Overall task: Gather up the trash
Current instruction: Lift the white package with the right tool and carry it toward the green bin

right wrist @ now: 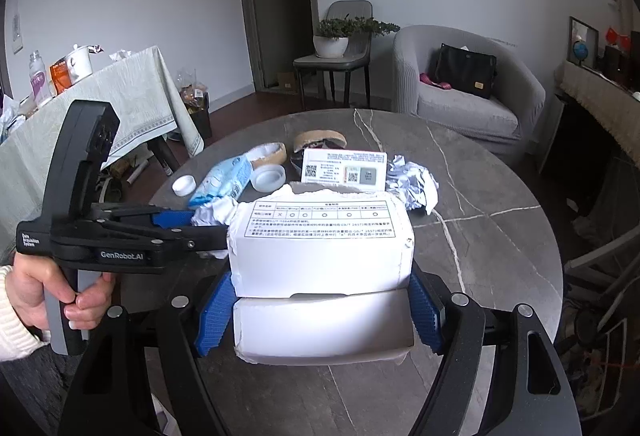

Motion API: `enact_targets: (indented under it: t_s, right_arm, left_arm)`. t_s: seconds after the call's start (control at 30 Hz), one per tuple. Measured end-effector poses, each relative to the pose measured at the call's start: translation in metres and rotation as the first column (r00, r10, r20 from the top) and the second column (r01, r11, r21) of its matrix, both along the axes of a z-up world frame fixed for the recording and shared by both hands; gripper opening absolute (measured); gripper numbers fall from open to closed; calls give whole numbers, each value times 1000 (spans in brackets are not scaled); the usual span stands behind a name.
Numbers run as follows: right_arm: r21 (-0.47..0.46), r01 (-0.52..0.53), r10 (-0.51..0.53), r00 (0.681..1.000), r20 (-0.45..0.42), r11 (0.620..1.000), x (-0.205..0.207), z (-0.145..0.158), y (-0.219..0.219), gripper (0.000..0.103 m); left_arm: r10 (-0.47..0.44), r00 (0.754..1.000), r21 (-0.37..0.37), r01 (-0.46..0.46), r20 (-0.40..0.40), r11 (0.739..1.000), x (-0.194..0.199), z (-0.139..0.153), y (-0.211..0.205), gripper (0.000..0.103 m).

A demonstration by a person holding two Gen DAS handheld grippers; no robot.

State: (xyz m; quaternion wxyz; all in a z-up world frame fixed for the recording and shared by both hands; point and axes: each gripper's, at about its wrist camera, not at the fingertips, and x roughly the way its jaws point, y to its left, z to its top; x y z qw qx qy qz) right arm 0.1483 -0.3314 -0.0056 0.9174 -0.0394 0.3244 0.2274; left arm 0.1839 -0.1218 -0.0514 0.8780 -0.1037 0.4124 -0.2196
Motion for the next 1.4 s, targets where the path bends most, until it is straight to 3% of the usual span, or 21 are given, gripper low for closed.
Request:
enact_targets:
  t_s: [0.2, 0.47, 0.7, 0.9, 1.1, 1.4]
  right_arm:
    - [5, -27, 27, 1000, 11, 1000, 0, 6, 15, 76]
    - [22, -46, 45, 999, 9, 999, 5, 12, 40, 76]
    - [59, -80, 80, 997, 4, 995, 12, 23, 77, 76]
    - [73, -123, 123, 992, -2, 990, 14, 28, 117, 76]
    - [99, -153, 157, 987, -31, 983, 18, 28, 155, 76]
    - [79, -231, 236, 970, -59, 970, 16, 26, 221, 76]
  left_arm:
    - [-18, 1000, 1, 18, 26, 1000, -8, 7, 7, 54]
    - [-8, 993, 25, 5, 120, 1000, -24, 30, 34, 54]
    - [56, 981, 71, -71, 185, 995, -34, 42, 80, 54]
    - [138, 970, 147, -168, 198, 975, -34, 33, 125, 54]
    - [174, 978, 203, -195, 118, 960, -30, 5, 163, 54]
    - [176, 983, 295, -155, -44, 943, -31, -46, 198, 55]
